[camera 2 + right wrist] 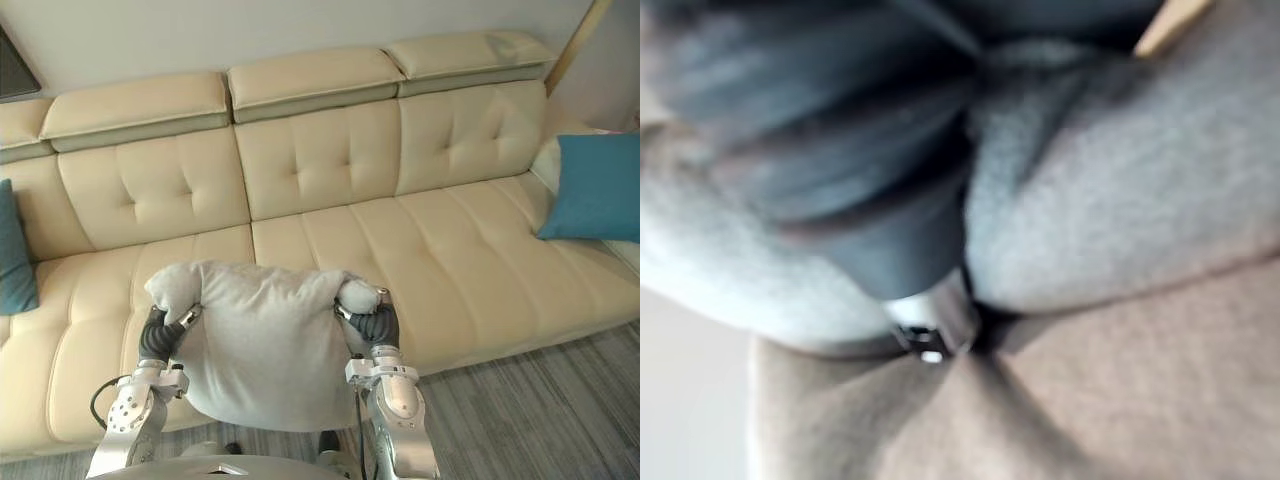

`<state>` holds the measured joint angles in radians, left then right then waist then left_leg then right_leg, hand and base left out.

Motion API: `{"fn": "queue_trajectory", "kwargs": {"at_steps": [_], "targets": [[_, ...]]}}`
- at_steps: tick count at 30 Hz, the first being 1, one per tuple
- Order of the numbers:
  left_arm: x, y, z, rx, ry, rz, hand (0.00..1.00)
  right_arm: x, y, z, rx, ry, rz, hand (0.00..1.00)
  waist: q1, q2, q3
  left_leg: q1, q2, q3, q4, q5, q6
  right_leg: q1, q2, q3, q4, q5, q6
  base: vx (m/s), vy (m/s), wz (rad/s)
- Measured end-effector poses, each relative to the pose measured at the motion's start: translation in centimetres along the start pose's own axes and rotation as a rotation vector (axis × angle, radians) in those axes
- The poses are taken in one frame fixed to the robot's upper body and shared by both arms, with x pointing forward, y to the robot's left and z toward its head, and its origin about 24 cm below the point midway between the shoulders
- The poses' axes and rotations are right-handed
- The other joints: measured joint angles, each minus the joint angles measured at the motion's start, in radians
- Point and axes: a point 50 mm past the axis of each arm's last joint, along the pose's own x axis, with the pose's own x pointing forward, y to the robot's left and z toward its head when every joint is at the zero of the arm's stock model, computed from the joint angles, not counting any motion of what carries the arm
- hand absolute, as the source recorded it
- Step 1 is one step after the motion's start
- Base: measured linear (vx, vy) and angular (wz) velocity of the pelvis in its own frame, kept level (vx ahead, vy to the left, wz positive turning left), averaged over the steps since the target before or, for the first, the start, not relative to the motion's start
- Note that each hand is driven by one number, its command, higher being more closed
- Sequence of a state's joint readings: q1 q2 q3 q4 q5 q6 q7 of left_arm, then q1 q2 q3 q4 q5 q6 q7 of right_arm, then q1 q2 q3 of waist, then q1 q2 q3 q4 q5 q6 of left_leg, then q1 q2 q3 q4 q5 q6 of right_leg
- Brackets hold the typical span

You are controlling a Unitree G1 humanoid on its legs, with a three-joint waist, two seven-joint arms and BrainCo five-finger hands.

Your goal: Pick up cushions and gather them together orderly.

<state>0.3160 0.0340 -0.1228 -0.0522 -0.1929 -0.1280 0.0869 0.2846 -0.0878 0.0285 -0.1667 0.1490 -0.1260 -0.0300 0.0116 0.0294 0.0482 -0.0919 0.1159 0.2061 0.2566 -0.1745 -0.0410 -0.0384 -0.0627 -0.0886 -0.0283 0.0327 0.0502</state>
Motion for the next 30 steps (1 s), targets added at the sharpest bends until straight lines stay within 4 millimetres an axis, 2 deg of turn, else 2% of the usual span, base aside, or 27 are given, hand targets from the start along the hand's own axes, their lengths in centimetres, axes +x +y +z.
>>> {"fn": "queue_trajectory", "kwargs": {"at_steps": [1, 4, 7, 10, 12, 15, 18, 19, 22, 23, 25, 26, 27, 28, 29, 30], "targets": [[0.0, 0.1, 0.0, 0.007, 0.0, -0.005, 1.0, -0.1, 0.0, -0.1, -0.001, 0.006, -0.001, 1.0, -0.011, -0.015, -0.001, 0.005, -0.009, 0.005, -0.015, 0.007, 0.004, -0.001, -0.005, 0.001, -0.007, 0.011, 0.008, 0.08, 0.034, -0.14], [0.0, 0.1, 0.0, 0.007, 0.002, -0.008, 1.0, -0.1, -0.1, -0.7, -0.003, 0.031, -0.004, 1.0, -0.013, -0.032, -0.011, 0.027, -0.032, 0.025, -0.059, 0.021, 0.008, -0.003, -0.018, 0.021, -0.029, 0.025, 0.025, 0.08, 0.035, -0.13], [0.0, 0.3, 0.1, 0.009, -0.001, 0.0, 1.0, 0.2, -0.1, -1.4, -0.003, 0.057, 0.004, 1.0, -0.011, -0.028, -0.014, 0.037, -0.043, 0.025, -0.092, 0.029, 0.009, 0.001, -0.02, 0.022, -0.051, 0.029, 0.026, 0.08, 0.016, -0.06], [0.2, 0.3, 0.3, 0.01, -0.01, 0.004, 1.0, 0.7, 0.1, -1.2, -0.027, 0.045, 0.015, 1.0, -0.008, -0.027, -0.014, 0.043, -0.047, 0.011, -0.125, 0.046, 0.007, -0.005, -0.018, 0.019, -0.051, 0.029, 0.026, 0.04, -0.021, 0.05], [0.7, 0.4, 0.8, 0.017, -0.034, 0.024, 1.0, 2.1, 0.7, -0.6, -0.052, 0.01, 0.029, 1.0, -0.007, -0.028, -0.016, 0.036, -0.049, 0.01, -0.15, 0.058, 0.008, -0.024, -0.016, 0.019, -0.051, 0.031, 0.024, -0.02, -0.018, 0.0], [3.1, 0.0, 3.5, 0.048, -0.156, 0.07, 1.0, 5.8, 2.3, 1.7, -0.09, -0.099, 0.034, 1.0, -0.005, -0.032, -0.012, -0.029, -0.053, 0.004, -0.173, 0.094, 0.015, -0.097, -0.017, 0.017, -0.051, 0.068, 0.01, -0.11, -0.023, 0.05], [7.2, -0.7, 7.9, 0.075, -0.322, 0.153, 1.0, 10.4, 4.8, 6.0, -0.146, -0.266, -0.008, 1.0, 0.004, -0.038, 0.038, -0.122, -0.061, -0.007, -0.171, 0.139, 0.022, -0.187, -0.025, 0.017, -0.051, 0.119, -0.001, -0.22, 0.003, 0.1], [8.0, -0.9, 9.0, 0.078, -0.358, 0.168, 1.0, 11.2, 5.3, 7.3, -0.156, -0.313, -0.021, 1.0, 0.007, -0.04, 0.057, -0.141, -0.063, -0.009, -0.171, 0.148, 0.024, -0.204, -0.027, 0.017, -0.051, 0.128, -0.001, -0.25, 0.002, 0.11], [11.0, -1.3, 14.4, 0.138, -0.526, 0.243, 1.0, 13.9, 7.5, 12.8, -0.162, -0.487, -0.072, 1.0, 0.019, -0.048, 0.127, -0.238, -0.07, -0.011, -0.171, 0.191, 0.029, -0.3, -0.037, 0.021, -0.051, 0.161, -0.004, -0.22, -0.031, 0.07], [11.4, -1.4, 15.3, 0.145, -0.553, 0.253, 1.0, 14.3, 7.8, 13.7, -0.158, -0.512, -0.082, 1.0, 0.019, -0.05, 0.131, -0.258, -0.071, -0.011, -0.172, 0.199, 0.03, -0.32, -0.038, 0.022, -0.051, 0.165, -0.005, -0.21, -0.036, 0.05], [12.2, -1.8, 20.0, 0.156, -0.697, 0.296, 1.0, 15.1, 8.7, 17.8, -0.138, -0.635, -0.136, 1.0, 0.021, -0.053, 0.16, -0.327, -0.069, -0.013, -0.179, 0.232, 0.026, -0.393, -0.037, 0.023, -0.051, 0.188, -0.007, -0.17, -0.033, 0.05], [12.3, -1.9, 20.8, 0.153, -0.723, 0.301, 1.0, 15.1, 8.8, 18.5, -0.133, -0.656, -0.144, 1.0, 0.022, -0.053, 0.171, -0.329, -0.069, -0.013, -0.186, 0.239, 0.025, -0.399, -0.037, 0.023, -0.051, 0.191, -0.008, -0.15, -0.04, 0.02], [12.4, -2.2, 23.6, 0.146, -0.808, 0.332, 1.0, 15.3, 9.1, 20.9, -0.104, -0.72, -0.177, 1.0, 0.022, -0.053, 0.182, -0.35, -0.071, -0.013, -0.215, 0.266, 0.021, -0.433, -0.037, 0.023, -0.051, 0.202, -0.013, -0.11, -0.03, 0.01], [12.4, -2.4, 24.6, 0.139, -0.836, 0.338, 1.0, 15.3, 9.3, 21.7, -0.096, -0.742, -0.186, 1.0, 0.022, -0.053, 0.182, -0.361, -0.071, -0.014, -0.223, 0.274, 0.02, -0.448, -0.036, 0.023, -0.051, 0.205, -0.013, -0.12, -0.037, 0.04], [12.3, -3.1, 27.4, 0.126, -0.915, 0.349, 1.0, 15.4, 9.7, 24.2, -0.081, -0.805, -0.215, 1.0, 0.024, -0.053, 0.19, -0.388, -0.07, -0.016, -0.248, 0.301, 0.018, -0.484, -0.034, 0.021, -0.051, 0.218, -0.014, -0.06, -0.023, 0.04], [12.0, -3.5, 29.0, 0.114, -0.962, 0.353, 1.0, 15.3, 9.9, 25.7, -0.067, -0.846, -0.229, 1.0, 0.026, -0.053, 0.206, -0.396, -0.07, -0.016, -0.258, 0.312, 0.015, -0.498, -0.032, 0.02, -0.052, 0.223, -0.015, -0.06, -0.025, 0.05]]}}
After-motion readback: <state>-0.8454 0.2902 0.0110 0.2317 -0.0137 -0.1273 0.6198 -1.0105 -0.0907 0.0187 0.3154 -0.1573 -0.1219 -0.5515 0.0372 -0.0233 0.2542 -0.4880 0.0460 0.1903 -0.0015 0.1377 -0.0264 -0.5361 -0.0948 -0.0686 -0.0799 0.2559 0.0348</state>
